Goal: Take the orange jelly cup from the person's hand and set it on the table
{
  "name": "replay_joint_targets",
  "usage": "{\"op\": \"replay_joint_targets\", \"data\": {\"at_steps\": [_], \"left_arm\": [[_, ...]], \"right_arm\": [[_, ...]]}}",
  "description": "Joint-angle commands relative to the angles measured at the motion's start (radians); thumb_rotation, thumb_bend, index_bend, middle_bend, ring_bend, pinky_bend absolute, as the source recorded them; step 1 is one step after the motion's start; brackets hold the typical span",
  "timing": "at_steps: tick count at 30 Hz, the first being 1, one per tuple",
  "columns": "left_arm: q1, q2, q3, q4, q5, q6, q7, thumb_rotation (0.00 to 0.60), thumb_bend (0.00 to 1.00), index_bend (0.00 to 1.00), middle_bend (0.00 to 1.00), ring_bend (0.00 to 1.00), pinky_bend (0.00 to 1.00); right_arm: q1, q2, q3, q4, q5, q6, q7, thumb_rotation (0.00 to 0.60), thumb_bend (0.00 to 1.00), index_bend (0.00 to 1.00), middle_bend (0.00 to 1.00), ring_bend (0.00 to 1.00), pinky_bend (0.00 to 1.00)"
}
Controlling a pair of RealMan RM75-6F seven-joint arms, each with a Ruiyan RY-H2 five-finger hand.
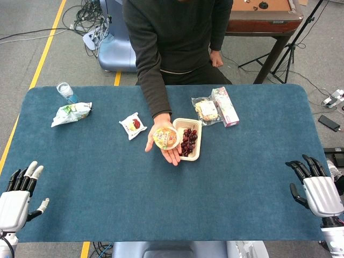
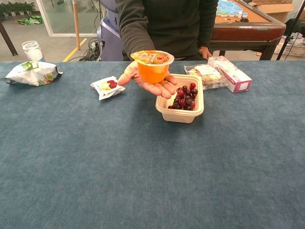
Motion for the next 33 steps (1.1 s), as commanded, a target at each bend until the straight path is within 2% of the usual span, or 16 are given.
{"op": "replay_joint_targets", "data": {"at_steps": [1, 10, 16, 19, 24, 30, 33], "left_arm": [[0.001, 0.000, 0.001, 0.000, 0.002, 0.002, -0.001, 0.600, 0.30, 0.02, 0.00, 0.00, 0.00], [0.003, 0.005, 0.004, -0.003, 0.009, 0.004, -0.004, 0.600, 0.30, 0.02, 0.00, 0.00, 0.00], [0.003, 0.009, 0.003, -0.006, 0.013, 0.009, -0.007, 0.600, 0.30, 0.02, 0.00, 0.00, 0.00], [0.004, 0.010, 0.003, -0.005, 0.013, 0.011, -0.009, 0.600, 0.30, 0.02, 0.00, 0.00, 0.00], [0.010, 0.012, 0.005, -0.004, 0.014, 0.017, -0.014, 0.600, 0.30, 0.02, 0.00, 0.00, 0.00], [0.017, 0.013, 0.006, 0.002, 0.008, 0.023, -0.017, 0.600, 0.30, 0.02, 0.00, 0.00, 0.00], [0.017, 0.013, 0.005, 0.003, 0.007, 0.023, -0.018, 0.600, 0.30, 0.02, 0.00, 0.00, 0.00]], "right_arm": [[0.001, 0.000, -0.001, 0.001, 0.001, -0.004, 0.000, 0.600, 0.50, 0.22, 0.23, 0.05, 0.11], [0.015, 0.017, -0.003, -0.019, -0.025, -0.018, 0.003, 0.600, 0.50, 0.22, 0.23, 0.05, 0.11], [0.080, 0.061, 0.005, -0.105, -0.035, -0.116, -0.050, 0.600, 0.50, 0.22, 0.22, 0.05, 0.11], [0.136, 0.072, 0.027, -0.146, -0.023, -0.188, -0.075, 0.600, 0.48, 0.22, 0.22, 0.05, 0.11], [0.247, 0.065, 0.075, -0.183, 0.016, -0.326, -0.084, 0.600, 0.39, 0.22, 0.20, 0.05, 0.11], [0.390, 0.016, 0.142, -0.189, 0.096, -0.481, -0.126, 0.600, 0.34, 0.21, 0.16, 0.03, 0.11], [0.455, -0.016, 0.172, -0.186, 0.147, -0.545, -0.145, 0.600, 0.31, 0.17, 0.12, 0.01, 0.11]]}}
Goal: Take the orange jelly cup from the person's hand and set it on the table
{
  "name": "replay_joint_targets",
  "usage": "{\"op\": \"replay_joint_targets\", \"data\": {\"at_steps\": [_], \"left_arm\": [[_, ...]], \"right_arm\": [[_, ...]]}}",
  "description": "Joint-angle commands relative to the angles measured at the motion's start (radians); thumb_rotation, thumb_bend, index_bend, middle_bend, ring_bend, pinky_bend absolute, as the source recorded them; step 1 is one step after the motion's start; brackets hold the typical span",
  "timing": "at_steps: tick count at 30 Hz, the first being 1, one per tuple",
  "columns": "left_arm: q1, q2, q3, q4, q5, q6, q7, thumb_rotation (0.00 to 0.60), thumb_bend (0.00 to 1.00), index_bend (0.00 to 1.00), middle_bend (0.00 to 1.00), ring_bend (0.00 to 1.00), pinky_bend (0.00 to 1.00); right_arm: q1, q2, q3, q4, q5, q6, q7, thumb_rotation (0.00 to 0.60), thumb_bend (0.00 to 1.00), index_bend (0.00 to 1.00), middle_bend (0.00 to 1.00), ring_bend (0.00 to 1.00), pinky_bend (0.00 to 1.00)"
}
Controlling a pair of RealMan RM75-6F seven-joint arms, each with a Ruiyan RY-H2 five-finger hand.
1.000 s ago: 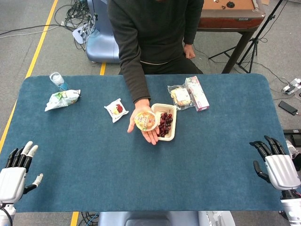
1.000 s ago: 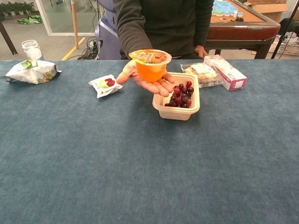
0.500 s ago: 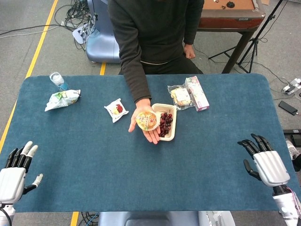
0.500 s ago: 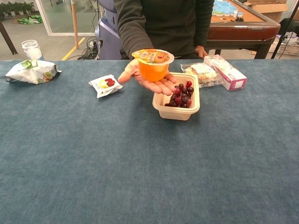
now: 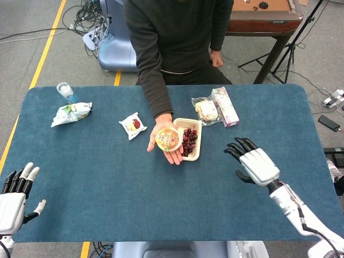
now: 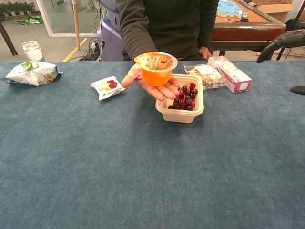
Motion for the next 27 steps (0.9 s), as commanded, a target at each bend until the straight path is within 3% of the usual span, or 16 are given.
{"op": "replay_joint_targets", "data": {"at_steps": [1, 8, 18, 27], "left_arm": [[0.000, 0.000, -0.001, 0.000, 0.000, 0.000, 0.000, 0.600, 0.30, 0.02, 0.00, 0.00, 0.00], [-0.001, -0.001, 0.000, -0.002, 0.003, -0.002, 0.005, 0.600, 0.30, 0.02, 0.00, 0.00, 0.00], [0.006, 0.001, 0.002, -0.007, 0.004, 0.006, 0.011, 0.600, 0.30, 0.02, 0.00, 0.00, 0.00], [0.011, 0.002, 0.003, -0.008, 0.004, 0.009, 0.014, 0.600, 0.30, 0.02, 0.00, 0.00, 0.00]], "right_arm": [[0.086, -0.048, 0.050, 0.000, 0.071, -0.083, -0.034, 0.600, 0.30, 0.15, 0.11, 0.00, 0.11], [0.233, -0.135, 0.104, 0.034, 0.208, -0.195, -0.114, 0.600, 0.18, 0.00, 0.02, 0.00, 0.11], [0.422, -0.291, 0.152, 0.150, 0.380, -0.266, -0.178, 0.600, 0.15, 0.00, 0.00, 0.00, 0.10], [0.560, -0.384, 0.158, 0.257, 0.531, -0.294, -0.232, 0.600, 0.15, 0.00, 0.01, 0.00, 0.10]]}}
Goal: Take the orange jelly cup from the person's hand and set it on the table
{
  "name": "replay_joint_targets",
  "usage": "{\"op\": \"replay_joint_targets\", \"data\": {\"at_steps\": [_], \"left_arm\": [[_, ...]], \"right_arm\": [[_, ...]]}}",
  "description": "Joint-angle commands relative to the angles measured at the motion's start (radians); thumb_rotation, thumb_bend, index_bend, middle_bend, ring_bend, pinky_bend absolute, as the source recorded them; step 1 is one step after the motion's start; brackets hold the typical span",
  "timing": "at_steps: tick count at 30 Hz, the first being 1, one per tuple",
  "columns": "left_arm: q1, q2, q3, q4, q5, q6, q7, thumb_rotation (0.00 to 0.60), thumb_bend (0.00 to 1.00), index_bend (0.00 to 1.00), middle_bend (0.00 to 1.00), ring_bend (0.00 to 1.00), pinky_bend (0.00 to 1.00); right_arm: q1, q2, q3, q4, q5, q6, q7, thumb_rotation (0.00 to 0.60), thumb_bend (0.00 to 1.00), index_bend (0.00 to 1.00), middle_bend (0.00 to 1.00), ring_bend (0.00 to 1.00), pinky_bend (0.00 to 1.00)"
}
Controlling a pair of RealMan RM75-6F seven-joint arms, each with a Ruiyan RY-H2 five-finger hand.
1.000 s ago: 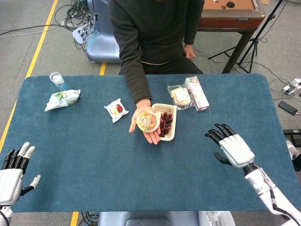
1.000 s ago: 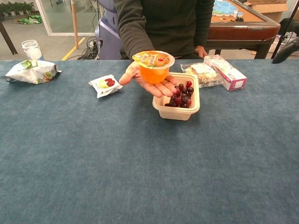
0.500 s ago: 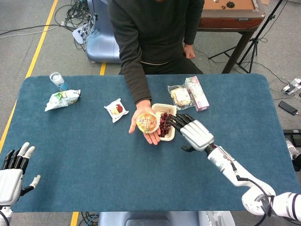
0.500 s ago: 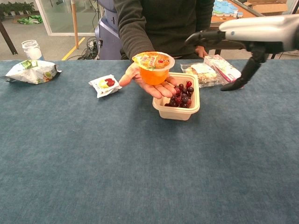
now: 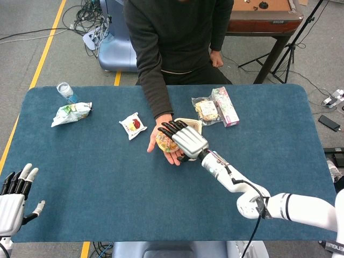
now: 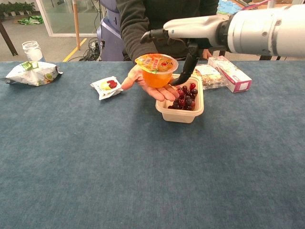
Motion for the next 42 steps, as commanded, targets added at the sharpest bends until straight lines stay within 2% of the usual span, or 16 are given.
{"op": "replay_joint_targets", "data": {"at_steps": [1, 6, 11, 14, 19, 22, 27, 32, 37, 42], "left_arm": [[0.001, 0.000, 0.000, 0.000, -0.001, 0.001, 0.000, 0.600, 0.30, 0.02, 0.00, 0.00, 0.00], [0.005, 0.002, 0.000, 0.001, -0.001, 0.005, -0.002, 0.600, 0.30, 0.02, 0.00, 0.00, 0.00], [0.009, 0.002, 0.001, 0.005, -0.006, 0.007, -0.005, 0.600, 0.30, 0.02, 0.00, 0.00, 0.00], [0.010, 0.002, 0.001, 0.008, -0.006, 0.007, -0.008, 0.600, 0.30, 0.02, 0.00, 0.00, 0.00], [0.012, 0.000, 0.001, 0.013, -0.008, 0.006, -0.012, 0.600, 0.30, 0.02, 0.00, 0.00, 0.00], [0.012, 0.000, 0.001, 0.015, -0.009, 0.005, -0.014, 0.600, 0.30, 0.02, 0.00, 0.00, 0.00], [0.013, 0.000, 0.000, 0.016, -0.007, 0.007, -0.015, 0.600, 0.30, 0.02, 0.00, 0.00, 0.00], [0.015, 0.002, 0.001, 0.015, -0.004, 0.009, -0.017, 0.600, 0.30, 0.02, 0.00, 0.00, 0.00], [0.015, 0.002, 0.001, 0.016, -0.002, 0.009, -0.019, 0.600, 0.30, 0.02, 0.00, 0.00, 0.00], [0.011, -0.001, 0.003, 0.016, 0.004, 0.003, -0.017, 0.600, 0.30, 0.02, 0.00, 0.00, 0.00]], "right_arm": [[0.048, -0.039, 0.000, 0.041, 0.055, -0.012, -0.020, 0.600, 0.15, 0.00, 0.01, 0.00, 0.10], [0.104, -0.091, -0.008, 0.108, 0.116, -0.021, -0.023, 0.600, 0.16, 0.00, 0.05, 0.00, 0.10], [0.135, -0.131, -0.015, 0.164, 0.139, -0.011, -0.014, 0.600, 0.24, 0.03, 0.11, 0.00, 0.14], [0.148, -0.147, -0.021, 0.183, 0.152, -0.011, -0.005, 0.600, 0.30, 0.12, 0.17, 0.01, 0.22], [0.149, -0.165, -0.036, 0.194, 0.130, 0.034, -0.004, 0.600, 0.45, 0.33, 0.28, 0.14, 0.45], [0.143, -0.160, -0.037, 0.187, 0.119, 0.053, 0.008, 0.600, 0.49, 0.40, 0.31, 0.17, 0.51], [0.120, -0.111, -0.035, 0.136, 0.096, 0.084, 0.029, 0.600, 0.49, 0.44, 0.34, 0.19, 0.55], [0.067, -0.016, -0.042, 0.053, 0.069, 0.118, 0.067, 0.600, 0.49, 0.44, 0.35, 0.20, 0.56], [-0.006, 0.097, -0.074, -0.019, 0.021, 0.145, 0.109, 0.600, 0.49, 0.44, 0.35, 0.20, 0.56], [-0.071, 0.171, -0.123, -0.041, -0.028, 0.160, 0.137, 0.600, 0.49, 0.44, 0.35, 0.20, 0.56]]}}
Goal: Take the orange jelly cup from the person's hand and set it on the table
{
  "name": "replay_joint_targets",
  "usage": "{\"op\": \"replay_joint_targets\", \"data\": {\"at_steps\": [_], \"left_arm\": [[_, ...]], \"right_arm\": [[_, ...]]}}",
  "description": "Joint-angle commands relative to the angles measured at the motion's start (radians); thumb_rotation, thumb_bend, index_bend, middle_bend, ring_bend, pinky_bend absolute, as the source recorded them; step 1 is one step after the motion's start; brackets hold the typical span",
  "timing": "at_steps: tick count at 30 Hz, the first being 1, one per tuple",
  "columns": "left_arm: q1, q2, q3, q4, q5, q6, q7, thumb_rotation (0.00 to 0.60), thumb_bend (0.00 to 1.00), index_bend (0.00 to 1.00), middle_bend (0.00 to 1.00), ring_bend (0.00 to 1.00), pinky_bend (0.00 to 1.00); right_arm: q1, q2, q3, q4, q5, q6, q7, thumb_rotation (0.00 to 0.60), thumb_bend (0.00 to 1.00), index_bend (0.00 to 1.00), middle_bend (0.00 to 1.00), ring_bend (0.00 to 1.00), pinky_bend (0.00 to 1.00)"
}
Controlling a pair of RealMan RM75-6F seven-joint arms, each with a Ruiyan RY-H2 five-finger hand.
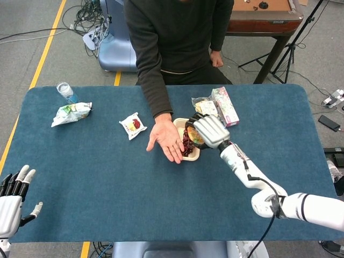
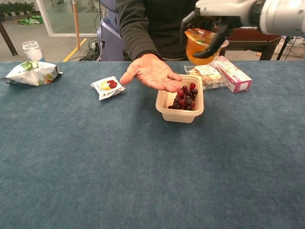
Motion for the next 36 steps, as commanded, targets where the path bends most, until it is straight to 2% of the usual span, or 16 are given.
{"op": "replay_joint_targets", "data": {"at_steps": [1, 7, 13, 21, 29, 33, 36], "left_arm": [[-0.001, -0.002, 0.001, 0.000, 0.002, -0.001, 0.001, 0.600, 0.30, 0.02, 0.00, 0.00, 0.00], [-0.001, -0.003, 0.002, -0.001, 0.007, 0.000, 0.004, 0.600, 0.30, 0.02, 0.00, 0.00, 0.00], [0.000, -0.006, 0.004, -0.001, 0.012, 0.001, 0.007, 0.600, 0.30, 0.02, 0.00, 0.00, 0.00], [0.002, -0.008, 0.006, 0.004, 0.010, -0.001, 0.003, 0.600, 0.30, 0.02, 0.00, 0.00, 0.00], [0.003, -0.010, 0.006, 0.008, 0.011, 0.000, -0.002, 0.600, 0.30, 0.02, 0.00, 0.00, 0.00], [0.004, -0.009, 0.006, 0.010, 0.011, 0.002, -0.004, 0.600, 0.30, 0.02, 0.00, 0.00, 0.00], [0.004, -0.010, 0.007, 0.010, 0.012, 0.002, -0.003, 0.600, 0.30, 0.02, 0.00, 0.00, 0.00]], "right_arm": [[-0.047, 0.040, -0.040, -0.010, -0.038, 0.014, 0.026, 0.600, 0.49, 0.44, 0.35, 0.20, 0.56], [-0.092, 0.037, -0.095, 0.057, -0.058, -0.010, 0.049, 0.600, 0.49, 0.44, 0.35, 0.20, 0.56], [-0.125, -0.032, -0.131, 0.155, -0.108, -0.035, 0.101, 0.600, 0.49, 0.44, 0.34, 0.20, 0.55], [-0.157, -0.147, -0.140, 0.304, -0.182, -0.043, 0.200, 0.600, 0.48, 0.43, 0.28, 0.18, 0.39], [-0.182, -0.241, -0.152, 0.435, -0.246, -0.042, 0.261, 0.600, 0.48, 0.29, 0.18, 0.07, 0.27], [-0.193, -0.262, -0.155, 0.470, -0.264, -0.045, 0.277, 0.600, 0.48, 0.16, 0.11, 0.01, 0.20], [-0.200, -0.263, -0.158, 0.477, -0.275, -0.049, 0.285, 0.600, 0.48, 0.05, 0.05, 0.00, 0.14]]}}
